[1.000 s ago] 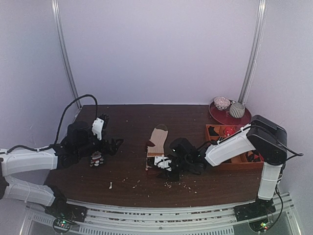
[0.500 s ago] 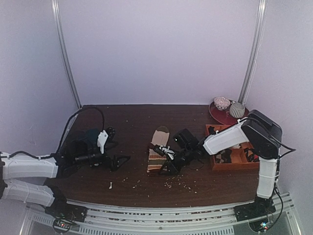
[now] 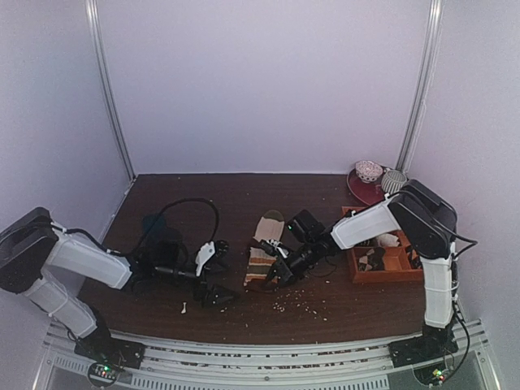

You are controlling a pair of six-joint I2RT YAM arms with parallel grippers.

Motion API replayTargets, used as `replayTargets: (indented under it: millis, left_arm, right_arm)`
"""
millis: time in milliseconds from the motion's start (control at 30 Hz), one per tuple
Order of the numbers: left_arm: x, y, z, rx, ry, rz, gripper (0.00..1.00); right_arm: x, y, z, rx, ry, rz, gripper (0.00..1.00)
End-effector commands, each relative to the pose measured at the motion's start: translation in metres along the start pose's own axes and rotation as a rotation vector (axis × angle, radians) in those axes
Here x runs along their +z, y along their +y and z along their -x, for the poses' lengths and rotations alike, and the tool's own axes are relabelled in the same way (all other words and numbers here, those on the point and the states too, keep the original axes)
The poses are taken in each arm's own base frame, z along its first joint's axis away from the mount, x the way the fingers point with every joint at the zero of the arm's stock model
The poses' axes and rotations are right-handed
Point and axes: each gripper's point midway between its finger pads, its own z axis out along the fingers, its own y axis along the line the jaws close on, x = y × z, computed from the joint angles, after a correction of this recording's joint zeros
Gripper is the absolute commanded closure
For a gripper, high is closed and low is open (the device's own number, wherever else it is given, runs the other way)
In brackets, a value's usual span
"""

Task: Roll the socks
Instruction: Roll a pair of socks at the center of the board.

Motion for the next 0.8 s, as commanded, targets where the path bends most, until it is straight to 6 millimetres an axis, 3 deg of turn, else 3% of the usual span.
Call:
replayTargets:
  millis: [0,167,300,533,767]
  left_arm:
    - [0.022,-0.002,0.023,0.094,-0.05,-0.068,0.08]
    - [0.042,0.001,0.022,0.106,-0.034,-0.096,0.15]
    - [0.053,0.0,0.009,0.102,0.004,-0.141,0.39]
    - [0.066,0.003,-0.018,0.07,0.066,-0.164,0.47]
    - [0.07,0.015,-0.016,0.073,0.049,-0.101,0.41]
  right_arm:
    - [0.009,-0.033,-0.039,0.155,0.111,-0.083,0.95]
    - [0.009,-0.036,-0.041,0.154,0.107,-0.088,0.95]
    - [0.01,-0.037,-0.04,0.147,0.105,-0.089,0.96]
    - [0.01,-0.038,-0.036,0.138,0.104,-0.093,0.96]
    - [0.01,-0.04,-0.043,0.148,0.116,-0.091,0.97]
